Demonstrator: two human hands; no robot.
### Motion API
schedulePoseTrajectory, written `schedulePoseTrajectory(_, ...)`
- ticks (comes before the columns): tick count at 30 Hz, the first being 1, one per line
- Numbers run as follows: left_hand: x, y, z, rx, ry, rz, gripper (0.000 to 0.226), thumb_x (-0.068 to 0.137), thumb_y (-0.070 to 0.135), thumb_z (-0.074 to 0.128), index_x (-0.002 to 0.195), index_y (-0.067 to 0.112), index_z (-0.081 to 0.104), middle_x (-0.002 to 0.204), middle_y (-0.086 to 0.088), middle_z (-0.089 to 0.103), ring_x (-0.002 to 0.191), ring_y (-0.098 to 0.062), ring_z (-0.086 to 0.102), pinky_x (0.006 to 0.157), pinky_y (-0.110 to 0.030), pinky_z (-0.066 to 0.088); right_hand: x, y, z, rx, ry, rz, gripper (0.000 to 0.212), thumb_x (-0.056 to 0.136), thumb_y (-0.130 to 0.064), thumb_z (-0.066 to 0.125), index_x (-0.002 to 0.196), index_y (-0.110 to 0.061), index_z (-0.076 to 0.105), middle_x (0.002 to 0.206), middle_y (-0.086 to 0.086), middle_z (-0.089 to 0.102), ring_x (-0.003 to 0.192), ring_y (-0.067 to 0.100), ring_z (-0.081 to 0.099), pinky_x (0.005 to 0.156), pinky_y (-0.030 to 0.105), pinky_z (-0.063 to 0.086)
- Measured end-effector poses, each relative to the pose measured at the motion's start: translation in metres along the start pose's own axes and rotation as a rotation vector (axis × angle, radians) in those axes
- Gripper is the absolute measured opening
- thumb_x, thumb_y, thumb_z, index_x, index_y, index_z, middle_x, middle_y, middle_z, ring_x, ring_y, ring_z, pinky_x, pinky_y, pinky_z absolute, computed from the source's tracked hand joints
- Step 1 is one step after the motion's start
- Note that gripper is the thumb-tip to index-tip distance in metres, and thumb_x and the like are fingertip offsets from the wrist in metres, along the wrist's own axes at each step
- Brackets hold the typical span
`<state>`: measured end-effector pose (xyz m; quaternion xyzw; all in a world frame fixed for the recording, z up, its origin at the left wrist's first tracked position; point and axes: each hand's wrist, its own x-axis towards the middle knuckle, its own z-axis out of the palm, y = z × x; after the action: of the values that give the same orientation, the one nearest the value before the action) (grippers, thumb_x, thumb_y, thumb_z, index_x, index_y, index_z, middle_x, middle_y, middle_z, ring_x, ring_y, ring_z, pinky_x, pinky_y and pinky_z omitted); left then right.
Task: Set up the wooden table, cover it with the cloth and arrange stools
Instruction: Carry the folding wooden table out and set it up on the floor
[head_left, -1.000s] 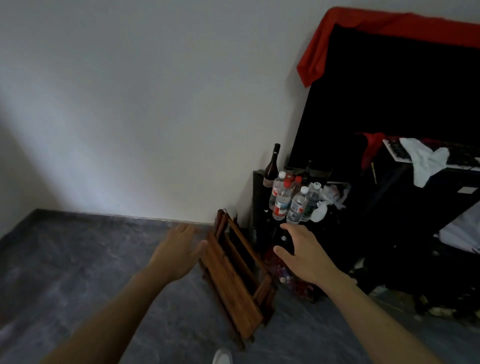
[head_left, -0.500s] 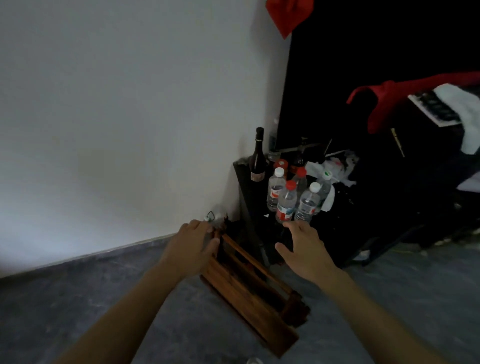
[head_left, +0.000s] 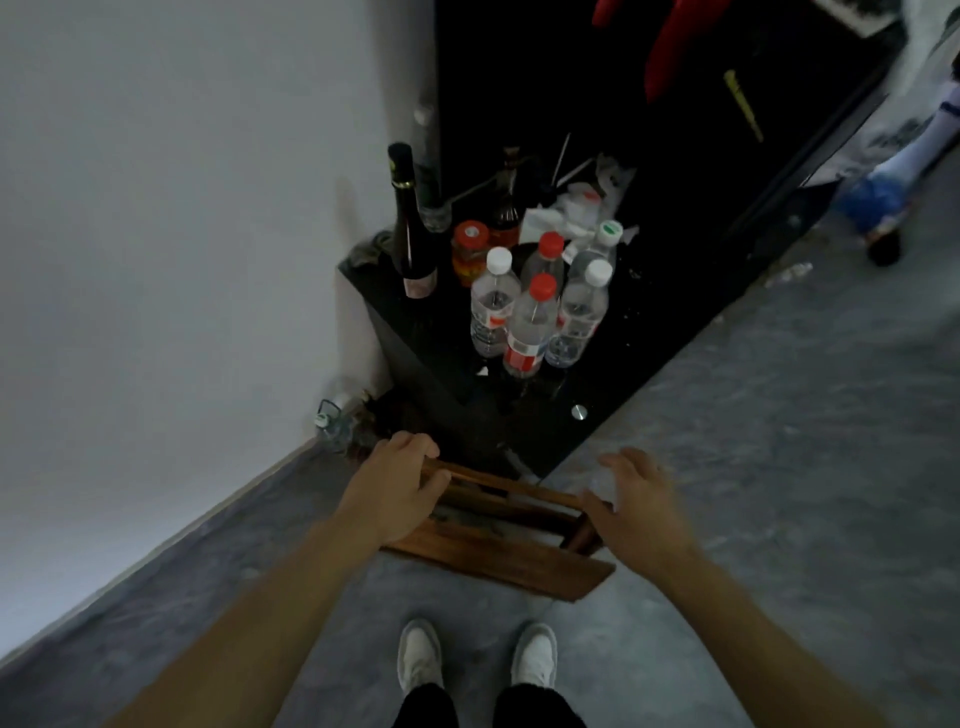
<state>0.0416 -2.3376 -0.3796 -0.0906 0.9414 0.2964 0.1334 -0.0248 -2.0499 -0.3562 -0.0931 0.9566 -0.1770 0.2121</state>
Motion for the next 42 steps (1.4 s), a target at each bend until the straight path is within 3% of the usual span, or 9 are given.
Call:
schedulePoseTrajectory(5, 0.02, -0.023, 0.044, 0.059, -0.063, -0.007, 0.036, 0.092, 0.044, 0.056, 0.124, 0.026, 0.052, 0.121, 0.004, 0.049, 0.114, -0.018, 0.048, 0.094, -0.035, 0.045, 0.015, 0.024, 0.052, 0.003, -0.004, 0.046, 0.05, 0.09, -0.04, 0.064, 0.134, -0.018, 0.054, 0.142, 0.006, 0.046, 0.131, 0.026, 0.04, 0.105, 0.043, 0.04)
schedulePoseTrajectory(10, 0.055, -0.047, 0.095, 0.169, -0.121, 0.007, 0.066, 0.093, 0.052, 0.051, 0.148, 0.025, 0.029, 0.143, 0.001, 0.038, 0.132, -0.021, 0.036, 0.108, -0.039, 0.038, 0.046, 0.058, 0.115, 0.023, -0.036, 0.064, 0.042, 0.083, -0.051, 0.054, 0.117, -0.026, 0.06, 0.12, -0.002, 0.056, 0.114, 0.022, 0.053, 0.095, 0.04, 0.046)
schedulePoseTrajectory(14, 0.079, -0.057, 0.128, 0.393, -0.124, 0.119, 0.071, 0.092, 0.054, 0.048, 0.151, 0.022, 0.026, 0.147, -0.001, 0.035, 0.134, -0.023, 0.03, 0.111, -0.04, 0.032, 0.073, 0.075, 0.156, -0.045, -0.066, 0.049, 0.063, 0.087, -0.05, 0.059, 0.141, -0.019, 0.045, 0.139, 0.005, 0.049, 0.129, 0.025, 0.044, 0.107, 0.042, 0.039)
schedulePoseTrajectory(18, 0.098, -0.063, 0.147, 0.545, -0.206, 0.183, 0.076, 0.091, 0.053, 0.051, 0.153, 0.019, 0.022, 0.15, -0.004, 0.034, 0.137, -0.026, 0.028, 0.113, -0.04, 0.027, 0.089, 0.081, 0.182, -0.09, -0.114, 0.009, 0.072, 0.087, -0.055, 0.053, 0.148, -0.022, 0.034, 0.147, 0.004, 0.041, 0.138, 0.027, 0.035, 0.115, 0.046, 0.027)
schedulePoseTrajectory(22, 0.106, -0.065, 0.16, 0.62, -0.352, 0.111, 0.088, 0.089, 0.054, 0.055, 0.155, 0.017, 0.01, 0.152, -0.007, 0.027, 0.139, -0.028, 0.026, 0.116, -0.041, 0.019, 0.09, 0.081, 0.195, -0.164, -0.122, -0.005, 0.079, 0.086, -0.058, 0.056, 0.15, -0.021, 0.028, 0.151, 0.004, 0.036, 0.143, 0.028, 0.027, 0.12, 0.047, 0.018)
schedulePoseTrajectory(25, 0.099, -0.061, 0.167, 0.62, -0.325, 0.079, 0.085, 0.088, 0.056, 0.055, 0.153, 0.017, 0.016, 0.145, -0.005, 0.033, 0.134, -0.028, 0.031, 0.116, -0.041, 0.022, 0.083, 0.08, 0.195, -0.184, -0.139, -0.014, 0.077, 0.087, -0.058, 0.055, 0.149, -0.022, 0.027, 0.149, 0.006, 0.036, 0.141, 0.029, 0.029, 0.121, 0.047, 0.017)
schedulePoseTrajectory(29, 0.071, -0.061, 0.175, 0.641, -0.269, 0.076, 0.068, 0.086, 0.054, 0.053, 0.142, 0.021, 0.033, 0.135, -0.004, 0.041, 0.124, -0.027, 0.038, 0.107, -0.04, 0.03, 0.066, 0.08, 0.194, -0.175, -0.194, -0.041, 0.064, 0.089, -0.052, 0.055, 0.14, -0.02, 0.036, 0.136, 0.007, 0.047, 0.126, 0.029, 0.042, 0.113, 0.043, 0.031)
schedulePoseTrajectory(34, 0.032, -0.078, 0.183, 0.627, -0.219, 0.06, 0.052, 0.093, 0.049, 0.048, 0.138, 0.025, 0.042, 0.136, -0.002, 0.047, 0.127, -0.026, 0.04, 0.105, -0.041, 0.029, 0.039, 0.07, 0.205, -0.19, -0.253, -0.08, 0.053, 0.093, -0.043, 0.054, 0.137, -0.016, 0.043, 0.127, 0.006, 0.052, 0.116, 0.025, 0.047, 0.102, 0.037, 0.039)
schedulePoseTrajectory(42, 0.01, -0.12, 0.196, 0.573, -0.394, 0.144, 0.043, 0.1, 0.052, 0.038, 0.133, 0.026, 0.047, 0.129, 0.002, 0.058, 0.118, -0.019, 0.054, 0.101, -0.034, 0.036, 0.006, 0.051, 0.246, -0.208, -0.234, -0.023, 0.037, 0.095, -0.044, 0.055, 0.125, -0.022, 0.054, 0.118, 0.002, 0.064, 0.101, 0.023, 0.064, 0.083, 0.031, 0.048)
